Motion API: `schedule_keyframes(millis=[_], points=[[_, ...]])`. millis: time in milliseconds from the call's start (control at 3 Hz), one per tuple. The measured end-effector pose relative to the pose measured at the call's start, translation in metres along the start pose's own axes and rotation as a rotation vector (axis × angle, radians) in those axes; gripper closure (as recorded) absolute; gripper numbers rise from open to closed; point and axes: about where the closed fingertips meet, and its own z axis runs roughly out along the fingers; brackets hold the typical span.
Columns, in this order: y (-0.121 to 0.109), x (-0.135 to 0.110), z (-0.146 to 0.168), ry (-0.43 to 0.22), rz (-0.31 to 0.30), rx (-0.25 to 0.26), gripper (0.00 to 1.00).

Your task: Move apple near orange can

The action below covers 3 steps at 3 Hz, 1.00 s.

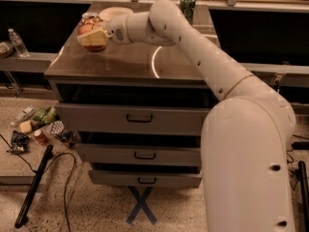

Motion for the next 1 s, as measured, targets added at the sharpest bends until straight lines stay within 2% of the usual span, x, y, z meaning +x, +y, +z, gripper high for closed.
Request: schedule_keyframes(millis=[333,667,1000], points=[[-0.024,0.013,-0.002,0.026,0.011,0.051,1.00],[-0.041,0.028,-0.002,0.037,0.039,0.091,0.77],[-0.048,0.031,-0.001,0.025,0.046,0.110,0.46]])
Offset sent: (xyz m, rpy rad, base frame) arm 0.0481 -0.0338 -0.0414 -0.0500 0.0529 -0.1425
